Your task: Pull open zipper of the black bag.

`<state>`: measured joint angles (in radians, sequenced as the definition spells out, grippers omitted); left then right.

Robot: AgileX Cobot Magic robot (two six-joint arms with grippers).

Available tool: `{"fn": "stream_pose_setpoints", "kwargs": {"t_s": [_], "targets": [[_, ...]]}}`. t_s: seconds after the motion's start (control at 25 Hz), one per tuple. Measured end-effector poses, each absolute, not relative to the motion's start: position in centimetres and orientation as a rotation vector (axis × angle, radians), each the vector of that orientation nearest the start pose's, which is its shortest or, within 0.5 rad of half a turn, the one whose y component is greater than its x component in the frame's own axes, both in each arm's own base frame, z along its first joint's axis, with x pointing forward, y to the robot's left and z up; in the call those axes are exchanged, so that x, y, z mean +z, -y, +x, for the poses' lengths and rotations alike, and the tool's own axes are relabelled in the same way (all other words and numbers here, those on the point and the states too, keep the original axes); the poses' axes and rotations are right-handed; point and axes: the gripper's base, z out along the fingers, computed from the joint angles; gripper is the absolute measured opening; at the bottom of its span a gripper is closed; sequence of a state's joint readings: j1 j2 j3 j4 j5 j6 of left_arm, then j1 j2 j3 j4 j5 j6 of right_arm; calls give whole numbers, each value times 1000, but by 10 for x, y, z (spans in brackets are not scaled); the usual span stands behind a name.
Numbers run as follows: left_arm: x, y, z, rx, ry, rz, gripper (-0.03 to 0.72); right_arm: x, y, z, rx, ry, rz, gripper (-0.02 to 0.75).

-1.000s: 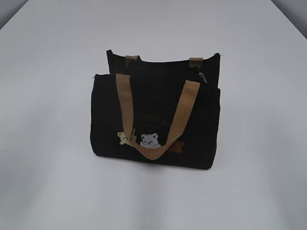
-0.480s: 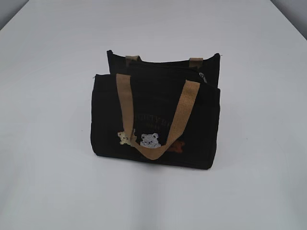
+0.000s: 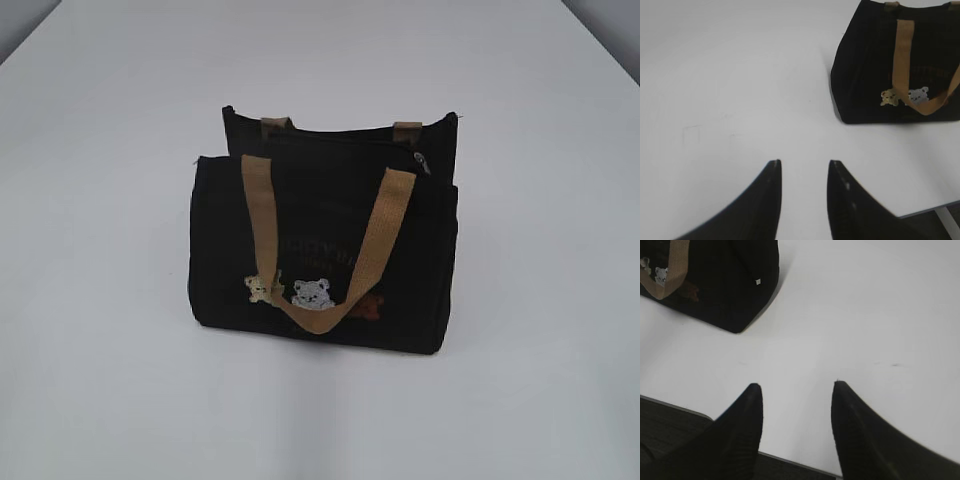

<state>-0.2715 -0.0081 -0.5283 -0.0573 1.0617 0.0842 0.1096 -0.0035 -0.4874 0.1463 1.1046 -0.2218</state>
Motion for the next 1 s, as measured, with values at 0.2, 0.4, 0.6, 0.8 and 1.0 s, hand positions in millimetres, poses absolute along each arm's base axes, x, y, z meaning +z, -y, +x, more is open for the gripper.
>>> {"fn": "stream_pose_setpoints", "kwargs": {"t_s": [0.2,0.4,0.6,0.8,1.0], "targets": [[285,2,-10,-184,-1980,367,239,270,-11,-8,105,-2058,-353,348],[285,2,-11,-183,-1978,369,239,271,-11,-8,107,-2056,-352,347],[285,2,-11,-183,-1978,369,239,271,-11,-8,112,-2054,-352,347],[285,2,-11,-157,-1984,329,238,271,-11,-8,109,-2056,-341,347],[285,4,-10,-45,-2002,154,238,271,-12,-7,58,-2067,-253,347]]}}
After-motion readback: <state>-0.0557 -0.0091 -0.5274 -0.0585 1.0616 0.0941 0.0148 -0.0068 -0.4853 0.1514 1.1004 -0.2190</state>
